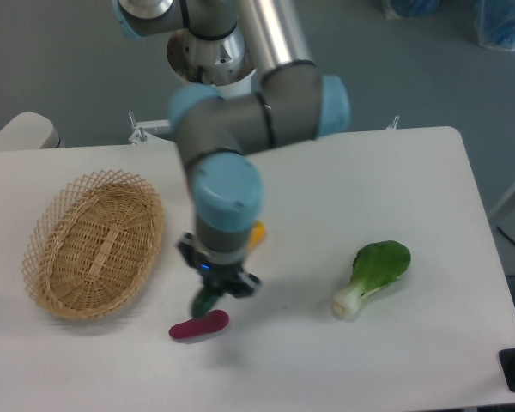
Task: Pick up the cucumber from the basket
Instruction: 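Carry the held cucumber back toward the arm's starting position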
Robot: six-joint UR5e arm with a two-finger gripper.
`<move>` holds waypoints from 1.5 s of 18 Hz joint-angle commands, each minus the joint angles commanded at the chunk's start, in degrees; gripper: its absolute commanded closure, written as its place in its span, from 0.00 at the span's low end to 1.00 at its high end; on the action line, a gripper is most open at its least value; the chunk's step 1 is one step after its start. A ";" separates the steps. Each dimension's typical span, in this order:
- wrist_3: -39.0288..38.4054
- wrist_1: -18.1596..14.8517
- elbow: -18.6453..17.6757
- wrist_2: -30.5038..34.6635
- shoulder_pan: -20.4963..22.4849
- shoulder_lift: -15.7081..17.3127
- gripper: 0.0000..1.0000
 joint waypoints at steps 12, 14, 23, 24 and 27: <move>10.65 -0.44 12.14 0.53 5.99 -11.00 0.97; 11.70 -0.44 12.06 0.79 5.99 -11.18 0.96; 14.07 -0.27 11.62 2.99 5.81 -11.00 0.93; 14.95 -0.18 11.62 2.99 5.81 -11.00 0.92; 15.48 -0.09 11.36 2.99 5.72 -10.91 0.93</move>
